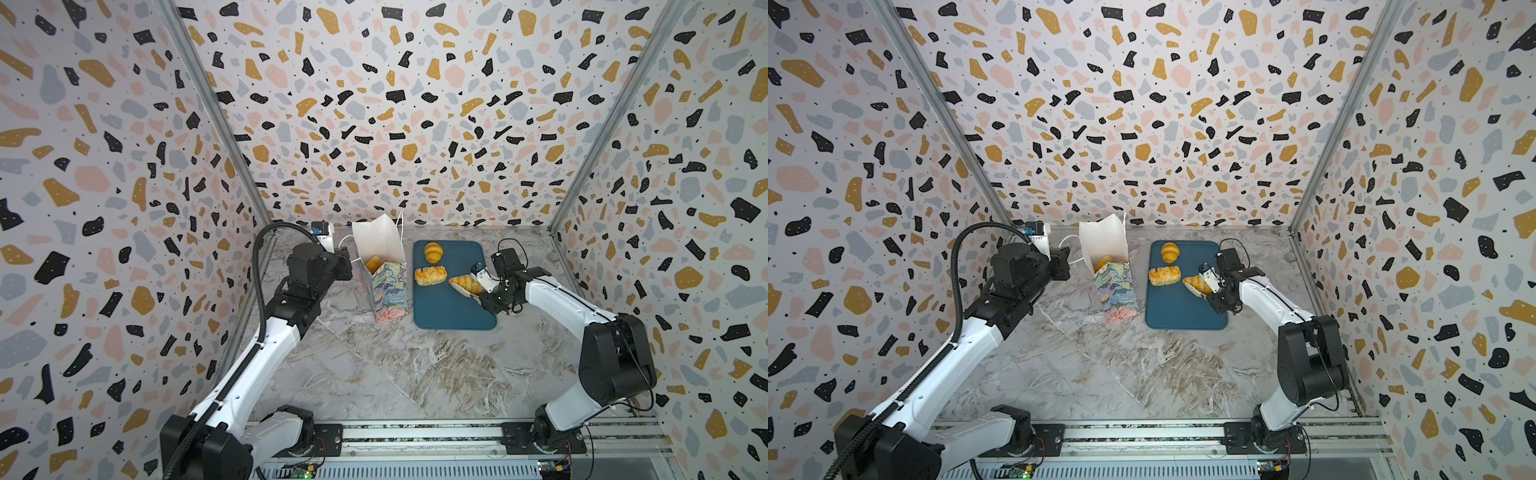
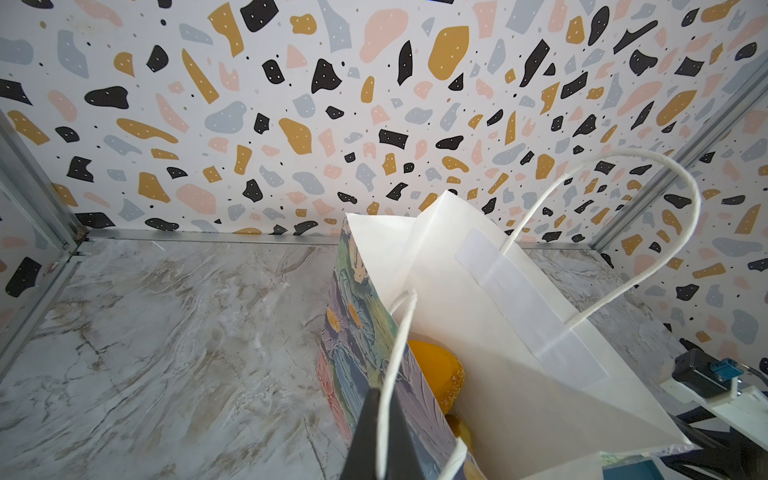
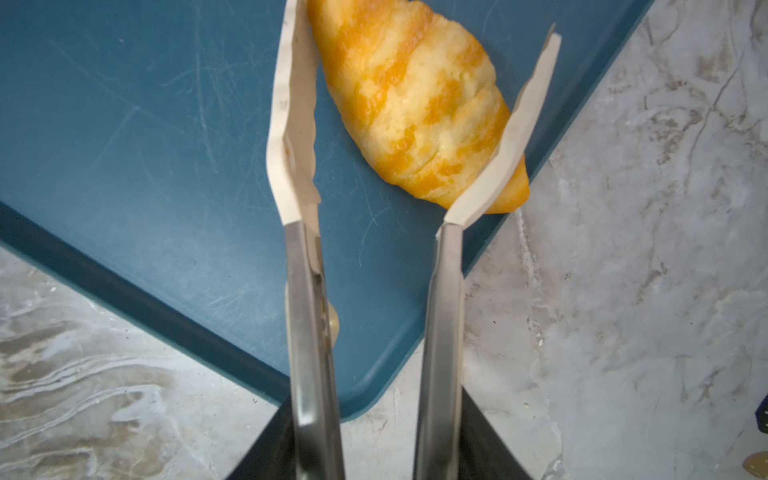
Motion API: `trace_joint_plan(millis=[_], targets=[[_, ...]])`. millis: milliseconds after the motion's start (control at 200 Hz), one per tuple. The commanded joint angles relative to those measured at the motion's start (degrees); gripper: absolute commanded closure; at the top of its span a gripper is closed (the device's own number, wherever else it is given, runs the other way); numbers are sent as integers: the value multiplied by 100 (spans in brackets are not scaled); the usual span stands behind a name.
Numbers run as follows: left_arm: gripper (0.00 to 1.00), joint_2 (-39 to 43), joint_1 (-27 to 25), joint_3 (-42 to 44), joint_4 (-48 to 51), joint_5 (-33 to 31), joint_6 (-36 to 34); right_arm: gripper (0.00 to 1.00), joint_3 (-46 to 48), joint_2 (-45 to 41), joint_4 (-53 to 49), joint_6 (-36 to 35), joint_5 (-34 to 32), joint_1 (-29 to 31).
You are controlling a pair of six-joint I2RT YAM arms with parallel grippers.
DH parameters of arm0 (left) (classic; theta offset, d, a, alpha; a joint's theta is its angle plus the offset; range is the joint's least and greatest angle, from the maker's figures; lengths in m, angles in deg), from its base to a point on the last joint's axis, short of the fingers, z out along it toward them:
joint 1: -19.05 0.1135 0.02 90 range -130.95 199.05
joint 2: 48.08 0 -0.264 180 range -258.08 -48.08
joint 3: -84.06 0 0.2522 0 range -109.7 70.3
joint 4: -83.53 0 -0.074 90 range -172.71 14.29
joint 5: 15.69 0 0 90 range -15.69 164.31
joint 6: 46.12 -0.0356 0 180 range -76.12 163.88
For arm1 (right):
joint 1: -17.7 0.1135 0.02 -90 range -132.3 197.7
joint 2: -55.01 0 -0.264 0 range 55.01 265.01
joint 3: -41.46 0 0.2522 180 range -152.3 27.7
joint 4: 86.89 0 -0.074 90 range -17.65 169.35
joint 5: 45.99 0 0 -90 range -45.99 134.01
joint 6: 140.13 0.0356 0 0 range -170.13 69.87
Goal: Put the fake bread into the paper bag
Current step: 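Lower the open tongs around the striped croissant with the right gripper, then squeeze the tongs shut on the striped croissant with the right gripper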
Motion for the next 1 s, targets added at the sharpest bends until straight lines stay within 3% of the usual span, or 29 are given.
trace_joint_plan(millis=[0, 325, 566, 786, 991], targets=[[100, -16, -49, 50, -74, -57, -96, 50, -275, 124, -60, 14, -188, 5], [100, 7, -42, 42, -65, -90, -105, 64, -422, 486, -91, 62, -639, 324], [100, 19, -46, 33, -57, -80, -103, 78, -262, 215, -144, 246, -809, 725], [100, 37, -44, 33, -56, -57, -105, 82, 6, -328, -164, 652, -817, 763], [100, 52, -53, 33, -52, -37, -87, 82, 24, -550, -458, 1363, -330, 785]])
